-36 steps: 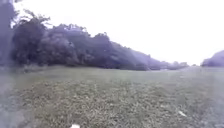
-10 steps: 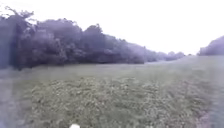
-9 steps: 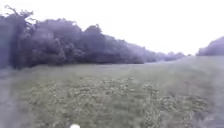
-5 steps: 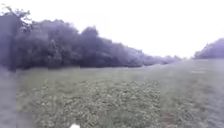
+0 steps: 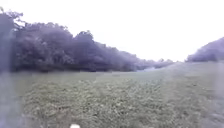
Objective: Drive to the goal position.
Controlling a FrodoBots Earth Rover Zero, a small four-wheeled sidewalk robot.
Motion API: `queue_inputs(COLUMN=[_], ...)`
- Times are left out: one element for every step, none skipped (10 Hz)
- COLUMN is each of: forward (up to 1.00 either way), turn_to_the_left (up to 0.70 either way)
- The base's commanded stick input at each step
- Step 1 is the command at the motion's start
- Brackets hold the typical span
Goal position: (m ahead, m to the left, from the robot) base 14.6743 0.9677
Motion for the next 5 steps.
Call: queue_inputs(forward=[0.70, 0.70, 0.70, 0.70, 0.70], turn_to_the_left=[0.00, 0.00, 0.00, 0.00, 0.00])
